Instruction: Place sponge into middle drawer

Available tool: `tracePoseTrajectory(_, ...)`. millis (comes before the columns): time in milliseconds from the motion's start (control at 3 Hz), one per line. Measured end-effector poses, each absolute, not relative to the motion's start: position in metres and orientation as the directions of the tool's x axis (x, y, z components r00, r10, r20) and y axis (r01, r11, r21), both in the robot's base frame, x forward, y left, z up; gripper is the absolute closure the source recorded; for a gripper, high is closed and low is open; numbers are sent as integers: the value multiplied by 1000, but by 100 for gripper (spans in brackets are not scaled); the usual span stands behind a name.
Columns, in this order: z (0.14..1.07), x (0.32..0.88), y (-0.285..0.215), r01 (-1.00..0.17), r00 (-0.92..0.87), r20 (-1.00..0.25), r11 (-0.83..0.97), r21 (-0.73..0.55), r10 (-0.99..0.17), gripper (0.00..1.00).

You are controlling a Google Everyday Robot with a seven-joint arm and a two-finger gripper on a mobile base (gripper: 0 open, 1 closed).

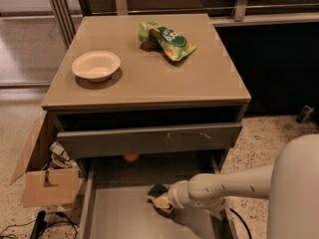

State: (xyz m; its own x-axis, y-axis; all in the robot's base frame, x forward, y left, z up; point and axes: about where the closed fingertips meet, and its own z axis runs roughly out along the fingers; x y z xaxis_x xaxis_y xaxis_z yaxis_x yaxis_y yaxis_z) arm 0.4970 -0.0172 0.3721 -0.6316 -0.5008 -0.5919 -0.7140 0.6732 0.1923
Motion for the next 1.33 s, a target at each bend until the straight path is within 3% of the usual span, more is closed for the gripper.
tracePoseTrajectory(1333, 372, 497, -17, -714, -632, -592, 673, 192, -501, 0)
